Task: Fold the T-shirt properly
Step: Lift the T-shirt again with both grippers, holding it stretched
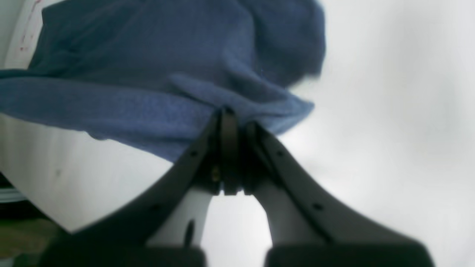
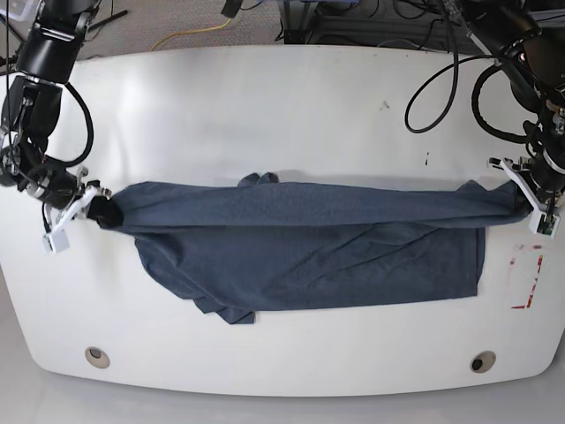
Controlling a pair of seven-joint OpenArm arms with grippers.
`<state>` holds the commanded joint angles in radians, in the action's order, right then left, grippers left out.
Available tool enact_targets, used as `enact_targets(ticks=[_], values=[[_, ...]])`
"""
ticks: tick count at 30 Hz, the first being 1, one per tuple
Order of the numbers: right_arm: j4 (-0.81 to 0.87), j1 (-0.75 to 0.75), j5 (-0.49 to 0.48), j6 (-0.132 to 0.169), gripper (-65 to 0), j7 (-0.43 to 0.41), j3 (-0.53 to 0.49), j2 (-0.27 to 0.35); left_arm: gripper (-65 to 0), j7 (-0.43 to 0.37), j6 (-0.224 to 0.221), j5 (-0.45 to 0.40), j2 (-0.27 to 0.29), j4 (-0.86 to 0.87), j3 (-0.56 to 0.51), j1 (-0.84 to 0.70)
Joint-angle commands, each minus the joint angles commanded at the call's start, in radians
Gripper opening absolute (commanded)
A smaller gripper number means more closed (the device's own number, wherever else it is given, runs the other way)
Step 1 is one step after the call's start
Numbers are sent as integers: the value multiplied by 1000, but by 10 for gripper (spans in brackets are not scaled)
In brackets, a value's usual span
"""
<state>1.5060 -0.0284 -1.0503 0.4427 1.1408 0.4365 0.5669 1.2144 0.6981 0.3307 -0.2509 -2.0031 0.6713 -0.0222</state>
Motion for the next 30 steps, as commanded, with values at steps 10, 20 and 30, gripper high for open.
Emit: enact_targets(ticks=[10, 20, 30], values=[[138, 232, -32, 0, -650, 0, 2, 0, -650, -2, 0, -5, -5, -3, 121, -189], [233, 434, -25, 0, -650, 0, 18, -40, -650, -2, 0, -5, -61, -3, 198, -390], [299, 529, -28, -3, -650, 0, 55, -117, -650, -2, 0, -6, -63, 2, 219, -466]])
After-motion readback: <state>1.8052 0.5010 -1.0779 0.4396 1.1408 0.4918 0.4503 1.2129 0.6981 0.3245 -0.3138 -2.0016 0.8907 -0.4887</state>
